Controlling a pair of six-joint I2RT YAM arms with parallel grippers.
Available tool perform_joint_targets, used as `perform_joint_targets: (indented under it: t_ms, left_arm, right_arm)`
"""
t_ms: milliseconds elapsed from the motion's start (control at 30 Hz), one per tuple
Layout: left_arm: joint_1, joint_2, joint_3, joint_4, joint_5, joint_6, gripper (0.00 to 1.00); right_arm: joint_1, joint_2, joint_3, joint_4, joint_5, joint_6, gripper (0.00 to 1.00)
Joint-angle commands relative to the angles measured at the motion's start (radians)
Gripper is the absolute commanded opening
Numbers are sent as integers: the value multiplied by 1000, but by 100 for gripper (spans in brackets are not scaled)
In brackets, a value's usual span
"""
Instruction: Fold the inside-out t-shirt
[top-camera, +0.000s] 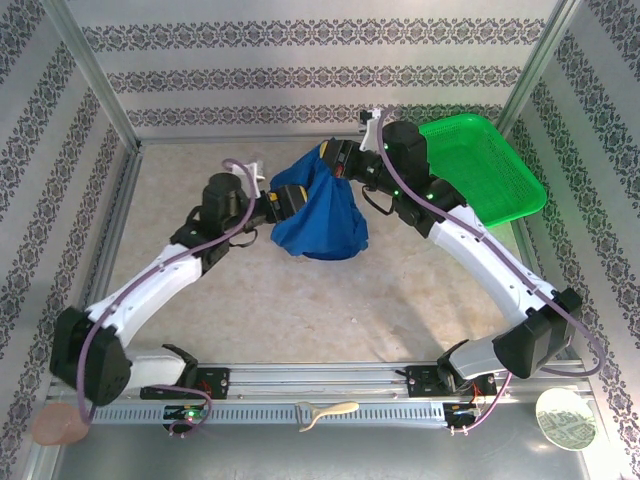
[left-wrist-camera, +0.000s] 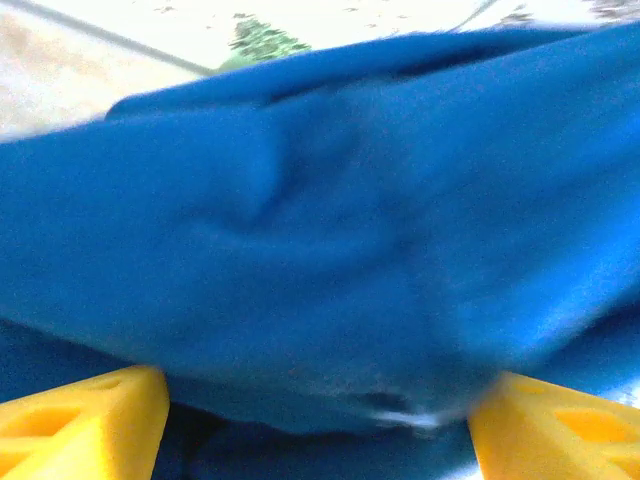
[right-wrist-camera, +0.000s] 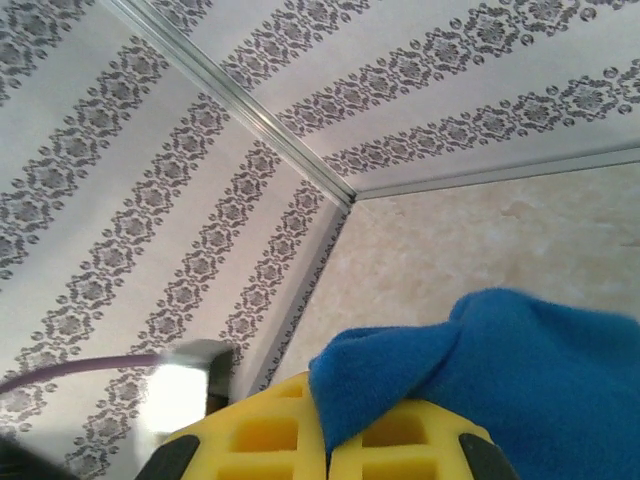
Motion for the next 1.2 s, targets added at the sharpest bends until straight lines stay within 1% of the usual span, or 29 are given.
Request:
perform_joint_targets:
  t_ms: [0, 33, 100, 200, 333, 367, 433, 567, 633, 700, 767, 867, 1000, 1067, 1167]
  left_arm:
    - [4, 81, -37, 28, -165, -13, 78]
    - [14, 102, -31, -8, -196, 1, 78]
    - [43, 105, -35, -36, -191, 21, 77]
    - [61, 13, -70, -45, -204, 58, 80]
    - [73, -131, -84, -96, -229, 123, 85]
    - [74, -156, -83, -97, -223, 141, 86]
    - [75, -171, -77, -93, -172, 185, 86]
    - [65, -140, -61, -62, -40, 267, 86]
    - [41, -118, -58, -64, -20, 316, 86]
    - [-1, -94, -60, -75, -30, 376, 85]
    - [-52, -70, -69, -78, -73, 429, 85]
    - [-92, -36, -90, -38, -91, 461, 85]
    - [-116, 6, -102, 23, -110, 473, 85]
    - [-119, 34, -89, 27, -122, 482, 85]
    - [-121, 81, -52, 33, -169, 477, 85]
  right_arm:
    - [5, -48, 70, 26, -40, 14, 0]
    - [4, -65, 75, 17, -47, 7, 0]
    - [1, -94, 77, -13, -58, -9, 0]
    - [-15, -137, 43, -36, -86, -35, 0]
    - [-63, -184, -35, -7, -158, -55, 0]
    - [-74, -192, -53, -1, -174, -54, 0]
    - [-91, -200, -70, -2, -197, -56, 0]
    - [-105, -209, -91, 2, -218, -56, 0]
    - [-105, -209, -95, 2, -223, -54, 0]
    - [-105, -209, -99, 8, -229, -51, 0]
    - [-105, -209, -101, 10, -232, -46, 0]
    - [-105, -206, -102, 15, -234, -39, 0]
    - [-105, -200, -97, 19, -237, -30, 0]
    - [-105, -195, -94, 21, -239, -27, 0]
    - [-102, -195, -94, 25, -244, -21, 0]
